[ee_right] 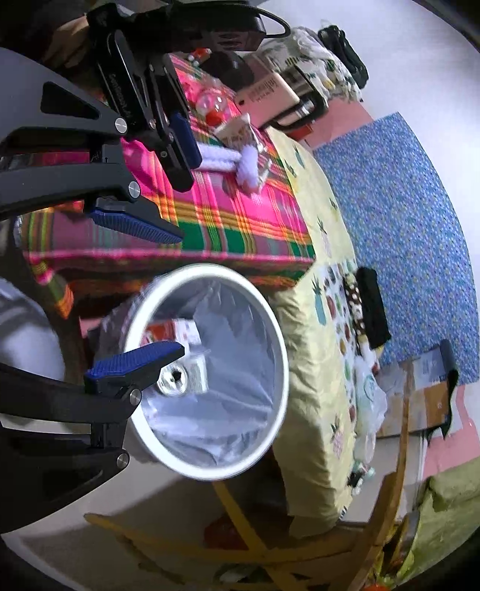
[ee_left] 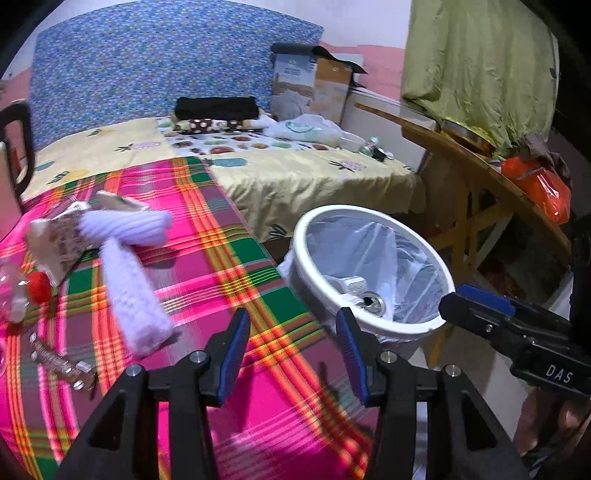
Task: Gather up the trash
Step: 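Move both open tools back over the table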
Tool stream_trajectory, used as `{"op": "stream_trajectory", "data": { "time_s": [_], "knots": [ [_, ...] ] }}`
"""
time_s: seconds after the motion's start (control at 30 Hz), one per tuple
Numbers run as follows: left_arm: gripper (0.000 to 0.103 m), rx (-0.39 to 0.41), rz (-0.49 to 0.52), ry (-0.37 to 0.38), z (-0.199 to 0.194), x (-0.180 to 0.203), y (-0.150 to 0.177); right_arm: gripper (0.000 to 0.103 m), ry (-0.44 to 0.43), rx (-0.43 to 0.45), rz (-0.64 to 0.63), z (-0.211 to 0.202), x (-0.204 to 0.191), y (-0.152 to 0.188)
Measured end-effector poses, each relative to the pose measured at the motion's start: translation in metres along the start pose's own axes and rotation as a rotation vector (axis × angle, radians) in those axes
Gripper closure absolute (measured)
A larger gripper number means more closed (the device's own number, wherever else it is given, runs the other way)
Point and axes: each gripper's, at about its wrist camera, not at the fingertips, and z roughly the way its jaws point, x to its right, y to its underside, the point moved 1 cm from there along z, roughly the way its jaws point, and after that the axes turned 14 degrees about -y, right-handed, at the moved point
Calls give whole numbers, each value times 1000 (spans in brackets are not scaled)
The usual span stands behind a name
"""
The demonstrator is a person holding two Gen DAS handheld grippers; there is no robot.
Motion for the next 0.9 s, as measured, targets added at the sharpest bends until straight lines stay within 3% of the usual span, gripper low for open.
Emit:
{"op": "stream_trajectory", "data": {
  "time_s": [0.57,0.9],
  "knots": [
    [53,-1,-94,-160,-21,-56,32,47,-95,-72,-100,21,-47,11],
    [53,-6,-136,-214,-30,-82,44,47,-135,-98,-126,31,-62,13]
  ]
}}
